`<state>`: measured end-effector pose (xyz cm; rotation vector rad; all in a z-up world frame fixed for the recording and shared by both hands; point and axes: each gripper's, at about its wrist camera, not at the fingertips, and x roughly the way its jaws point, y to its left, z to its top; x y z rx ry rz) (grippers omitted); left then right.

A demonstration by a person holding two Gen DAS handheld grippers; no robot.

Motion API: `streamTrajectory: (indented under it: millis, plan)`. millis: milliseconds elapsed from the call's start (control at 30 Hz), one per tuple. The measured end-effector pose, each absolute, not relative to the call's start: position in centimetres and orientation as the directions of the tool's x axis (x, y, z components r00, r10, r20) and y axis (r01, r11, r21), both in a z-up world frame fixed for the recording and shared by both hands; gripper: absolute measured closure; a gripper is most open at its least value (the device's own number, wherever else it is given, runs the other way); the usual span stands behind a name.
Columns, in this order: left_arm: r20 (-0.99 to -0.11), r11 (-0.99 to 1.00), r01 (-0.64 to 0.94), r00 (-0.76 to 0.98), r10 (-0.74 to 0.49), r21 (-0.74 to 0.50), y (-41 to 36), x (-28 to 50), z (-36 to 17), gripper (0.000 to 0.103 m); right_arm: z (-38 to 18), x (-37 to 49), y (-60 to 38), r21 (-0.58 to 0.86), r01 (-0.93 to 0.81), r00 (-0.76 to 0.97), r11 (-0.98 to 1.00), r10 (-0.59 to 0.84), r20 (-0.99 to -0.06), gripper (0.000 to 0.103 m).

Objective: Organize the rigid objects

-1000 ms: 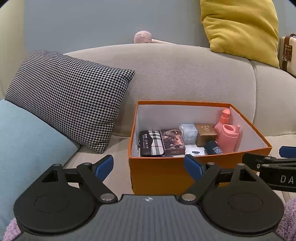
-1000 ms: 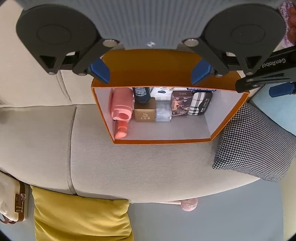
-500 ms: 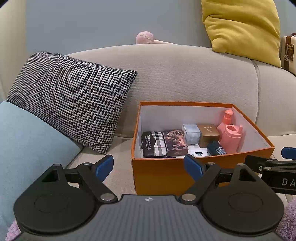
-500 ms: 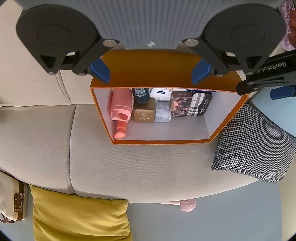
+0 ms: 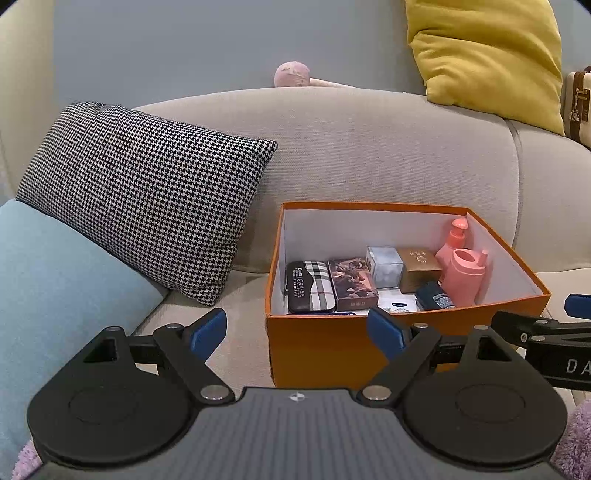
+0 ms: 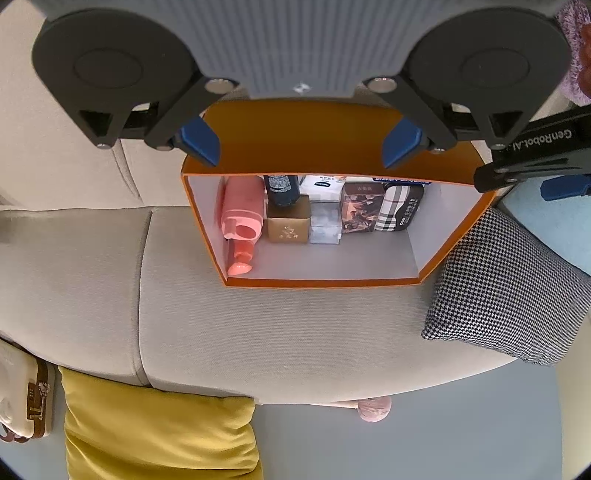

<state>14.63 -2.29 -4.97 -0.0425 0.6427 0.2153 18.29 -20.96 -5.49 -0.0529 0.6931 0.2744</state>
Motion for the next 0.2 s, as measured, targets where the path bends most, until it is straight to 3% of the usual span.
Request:
streamTrajectory:
  millis: [200]
  plan:
    - [-0.595, 0.978, -0.207, 0.785, 0.176, 0.015, -2.26, 14.51, -4.89, 0.003, -5.32, 18.16, -20.97, 0.039, -0.265, 0.737, 0.964, 0.228, -0.636, 0.009]
